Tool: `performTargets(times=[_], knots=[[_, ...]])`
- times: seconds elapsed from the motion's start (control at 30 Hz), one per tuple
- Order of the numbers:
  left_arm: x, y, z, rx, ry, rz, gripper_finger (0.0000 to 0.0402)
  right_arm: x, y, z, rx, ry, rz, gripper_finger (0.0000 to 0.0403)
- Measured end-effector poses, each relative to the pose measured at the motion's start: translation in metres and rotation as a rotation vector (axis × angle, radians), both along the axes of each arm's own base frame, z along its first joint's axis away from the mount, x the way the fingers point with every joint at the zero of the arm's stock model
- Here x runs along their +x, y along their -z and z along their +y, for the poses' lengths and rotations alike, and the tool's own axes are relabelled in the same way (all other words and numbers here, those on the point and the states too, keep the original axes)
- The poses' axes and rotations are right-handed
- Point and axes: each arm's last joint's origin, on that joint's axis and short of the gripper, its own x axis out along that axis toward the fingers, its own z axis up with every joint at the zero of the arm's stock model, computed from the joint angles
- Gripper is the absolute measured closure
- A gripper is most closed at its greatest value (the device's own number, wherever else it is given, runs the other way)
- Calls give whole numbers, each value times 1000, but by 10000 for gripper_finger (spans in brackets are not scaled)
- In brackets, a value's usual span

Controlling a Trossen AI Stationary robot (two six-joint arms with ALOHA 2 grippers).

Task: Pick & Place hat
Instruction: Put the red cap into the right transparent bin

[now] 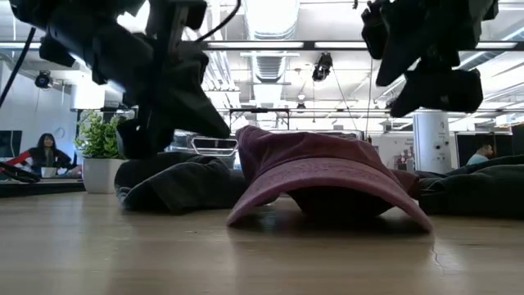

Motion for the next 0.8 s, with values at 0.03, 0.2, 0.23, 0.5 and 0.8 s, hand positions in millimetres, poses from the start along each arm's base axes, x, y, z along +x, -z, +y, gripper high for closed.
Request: performTargets(times=[0.03, 0.2, 0.23, 0.5, 0.8], knots=[[0, 0, 0, -2, -2, -1, 401, 3, 2, 2, 6, 2, -3, 220], [-6, -8, -4, -81, -11, -16, 401, 11, 12, 9, 45, 20, -12, 223], [-7, -10, -5, -115, 4, -13, 401, 11, 12, 10, 46, 21, -16, 222], [-7, -19, -14, -145, 76, -82, 401, 13, 11, 11, 63, 26, -31, 227], [-1, -12, -11, -85, 38, -50, 392, 20, 24, 21, 136, 2, -17, 227]])
